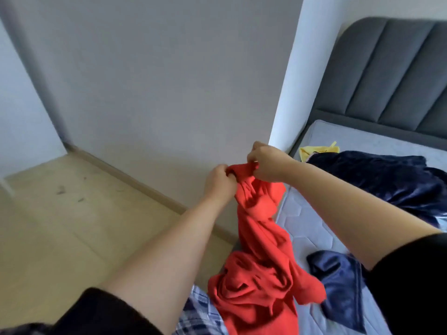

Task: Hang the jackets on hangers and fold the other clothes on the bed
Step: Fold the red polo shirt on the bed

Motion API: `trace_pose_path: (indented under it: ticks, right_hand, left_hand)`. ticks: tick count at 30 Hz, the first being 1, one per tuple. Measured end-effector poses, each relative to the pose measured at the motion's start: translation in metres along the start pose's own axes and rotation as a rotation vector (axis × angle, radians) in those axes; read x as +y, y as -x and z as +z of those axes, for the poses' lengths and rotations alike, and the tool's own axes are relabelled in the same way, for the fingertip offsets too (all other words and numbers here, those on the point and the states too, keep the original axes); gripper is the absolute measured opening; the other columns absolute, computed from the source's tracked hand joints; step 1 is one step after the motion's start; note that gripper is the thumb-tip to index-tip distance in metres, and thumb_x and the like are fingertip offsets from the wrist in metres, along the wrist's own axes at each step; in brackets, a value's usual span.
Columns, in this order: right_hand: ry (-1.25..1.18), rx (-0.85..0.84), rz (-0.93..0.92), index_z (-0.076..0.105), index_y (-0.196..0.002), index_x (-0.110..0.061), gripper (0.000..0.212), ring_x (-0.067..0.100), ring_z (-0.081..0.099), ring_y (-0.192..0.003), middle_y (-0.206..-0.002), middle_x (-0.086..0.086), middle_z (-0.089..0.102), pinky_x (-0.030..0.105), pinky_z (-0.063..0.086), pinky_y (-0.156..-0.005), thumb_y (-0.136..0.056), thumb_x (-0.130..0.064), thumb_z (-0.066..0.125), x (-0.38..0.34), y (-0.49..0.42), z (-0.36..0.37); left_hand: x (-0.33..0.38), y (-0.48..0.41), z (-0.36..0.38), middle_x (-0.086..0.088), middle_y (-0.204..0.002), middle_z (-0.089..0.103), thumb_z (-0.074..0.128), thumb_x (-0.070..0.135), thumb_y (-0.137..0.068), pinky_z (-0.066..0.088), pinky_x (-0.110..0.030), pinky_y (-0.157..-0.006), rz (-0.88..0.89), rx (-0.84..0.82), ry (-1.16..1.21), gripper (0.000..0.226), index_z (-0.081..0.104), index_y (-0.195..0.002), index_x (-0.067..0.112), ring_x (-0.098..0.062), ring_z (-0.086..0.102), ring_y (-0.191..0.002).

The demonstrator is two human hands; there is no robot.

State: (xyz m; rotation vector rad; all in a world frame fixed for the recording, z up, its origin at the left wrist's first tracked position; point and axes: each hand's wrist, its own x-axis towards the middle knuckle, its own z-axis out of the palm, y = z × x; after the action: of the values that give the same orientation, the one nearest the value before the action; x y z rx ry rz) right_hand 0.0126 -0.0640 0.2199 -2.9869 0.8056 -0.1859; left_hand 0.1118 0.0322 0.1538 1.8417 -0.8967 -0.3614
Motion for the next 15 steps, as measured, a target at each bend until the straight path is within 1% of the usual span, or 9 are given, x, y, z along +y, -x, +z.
trace_pose_path:
  ticks: [1,2,4,6,7,9,11,12,15]
  right_hand:
    - [-0.003,-0.041,0.002,0.063,-0.084,-0.011,0.009,0.028,0.054,-0.086,-0.097,0.009,0.055,0.032,0.047,-0.071,-0.077,-0.009,0.058,-0.006,-0.003,-0.009]
    - [0.001,-0.069,-0.002,0.057,-0.076,-0.013,0.003,0.027,0.052,-0.081,-0.087,0.007,0.056,0.028,0.044,-0.063,-0.076,-0.011,0.06,-0.012,-0.005,-0.018]
    - [-0.021,-0.085,0.008,0.051,-0.068,-0.015,0.014,0.024,0.05,-0.072,-0.07,0.003,0.053,0.025,0.035,-0.052,-0.075,-0.017,0.063,-0.026,-0.012,-0.035]
    - [-0.056,-0.06,0.005,0.056,-0.067,-0.016,0.015,0.022,0.052,-0.068,-0.068,0.004,0.055,0.026,0.035,-0.052,-0.075,-0.023,0.068,-0.04,-0.02,-0.053]
    - [-0.078,-0.013,0.002,0.059,-0.068,-0.016,0.013,0.023,0.055,-0.07,-0.07,0.006,0.059,0.026,0.037,-0.054,-0.075,-0.023,0.069,-0.048,-0.025,-0.064]
    - [-0.138,0.203,0.012,0.062,-0.071,-0.01,0.009,0.03,0.058,-0.075,-0.078,0.014,0.063,0.027,0.035,-0.059,-0.077,-0.016,0.064,-0.06,-0.039,-0.09]
    - [-0.267,0.446,0.075,0.06,-0.069,-0.007,0.007,0.03,0.053,-0.073,-0.076,0.015,0.059,0.026,0.032,-0.059,-0.075,-0.011,0.06,-0.074,-0.051,-0.123]
    - [-0.338,0.529,0.099,0.058,-0.068,-0.009,0.007,0.029,0.05,-0.072,-0.073,0.013,0.056,0.026,0.032,-0.06,-0.074,-0.01,0.059,-0.082,-0.056,-0.141]
    - [-0.485,0.657,0.108,0.051,-0.062,-0.012,0.012,0.029,0.051,-0.071,-0.068,0.008,0.053,0.027,0.034,-0.059,-0.072,-0.009,0.057,-0.111,-0.066,-0.187]
  left_hand:
    - [0.011,-0.006,-0.013,-0.018,-0.099,0.066,0.045,0.003,-0.087,0.053,-0.041,-0.077,0.038,0.031,0.005,0.019,0.062,-0.096,0.006,-0.035,0.063,-0.09]
    - [0.021,-0.013,-0.026,-0.017,-0.099,0.066,0.045,0.004,-0.087,0.054,-0.042,-0.076,0.068,0.052,-0.004,0.019,0.061,-0.096,0.008,-0.034,0.064,-0.088]
    - [0.041,-0.023,-0.051,-0.015,-0.096,0.066,0.047,0.005,-0.088,0.053,-0.036,-0.073,0.137,0.065,-0.061,0.018,0.062,-0.095,0.011,-0.032,0.065,-0.086]
    - [0.059,-0.032,-0.078,-0.012,-0.095,0.068,0.05,0.005,-0.087,0.047,-0.029,-0.072,0.202,0.103,-0.122,0.017,0.064,-0.093,0.012,-0.029,0.063,-0.088]
    - [0.068,-0.036,-0.093,-0.01,-0.095,0.068,0.052,0.006,-0.087,0.044,-0.027,-0.073,0.222,0.129,-0.152,0.015,0.065,-0.093,0.012,-0.027,0.063,-0.09]
    - [0.085,-0.044,-0.124,-0.008,-0.095,0.068,0.055,0.011,-0.088,0.045,-0.028,-0.075,0.247,0.187,-0.218,0.011,0.064,-0.094,0.015,-0.027,0.062,-0.09]
    - [0.102,-0.05,-0.156,-0.005,-0.094,0.066,0.058,0.016,-0.087,0.047,-0.03,-0.075,0.258,0.246,-0.301,0.011,0.064,-0.097,0.017,-0.027,0.062,-0.089]
    - [0.111,-0.05,-0.171,-0.003,-0.091,0.065,0.06,0.018,-0.085,0.047,-0.029,-0.073,0.26,0.273,-0.341,0.012,0.063,-0.097,0.019,-0.026,0.062,-0.087]
    - [0.139,-0.047,-0.201,0.002,-0.083,0.064,0.061,0.023,-0.074,0.049,-0.029,-0.069,0.272,0.281,-0.412,0.011,0.06,-0.085,0.024,-0.025,0.062,-0.082]
